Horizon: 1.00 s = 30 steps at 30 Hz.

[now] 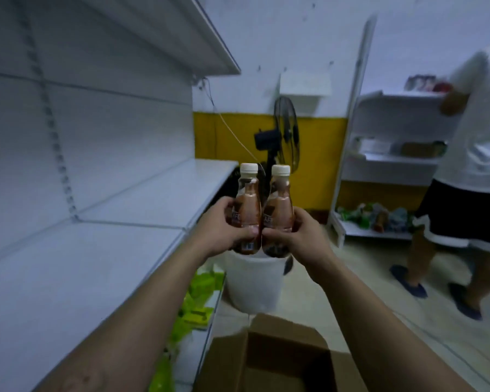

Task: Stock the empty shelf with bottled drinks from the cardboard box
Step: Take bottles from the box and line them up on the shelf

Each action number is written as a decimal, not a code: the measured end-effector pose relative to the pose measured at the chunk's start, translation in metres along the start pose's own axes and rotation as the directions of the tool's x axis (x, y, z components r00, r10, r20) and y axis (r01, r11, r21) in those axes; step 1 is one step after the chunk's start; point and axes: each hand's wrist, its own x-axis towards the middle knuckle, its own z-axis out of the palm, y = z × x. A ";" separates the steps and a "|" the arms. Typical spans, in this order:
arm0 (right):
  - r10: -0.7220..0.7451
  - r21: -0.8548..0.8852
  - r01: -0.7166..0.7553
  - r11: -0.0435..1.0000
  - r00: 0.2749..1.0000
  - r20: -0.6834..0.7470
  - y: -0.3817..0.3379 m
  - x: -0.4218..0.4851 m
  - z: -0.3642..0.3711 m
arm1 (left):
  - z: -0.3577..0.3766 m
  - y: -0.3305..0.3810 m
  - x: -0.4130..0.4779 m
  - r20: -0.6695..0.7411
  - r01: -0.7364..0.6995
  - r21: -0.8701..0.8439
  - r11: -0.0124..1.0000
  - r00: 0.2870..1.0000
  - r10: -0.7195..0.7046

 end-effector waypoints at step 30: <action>-0.149 -0.037 0.196 0.980 0.842 0.518 -0.054 0.013 0.307 | -0.271 -0.011 -0.102 -0.614 0.579 0.673 0.460 0.784 -0.089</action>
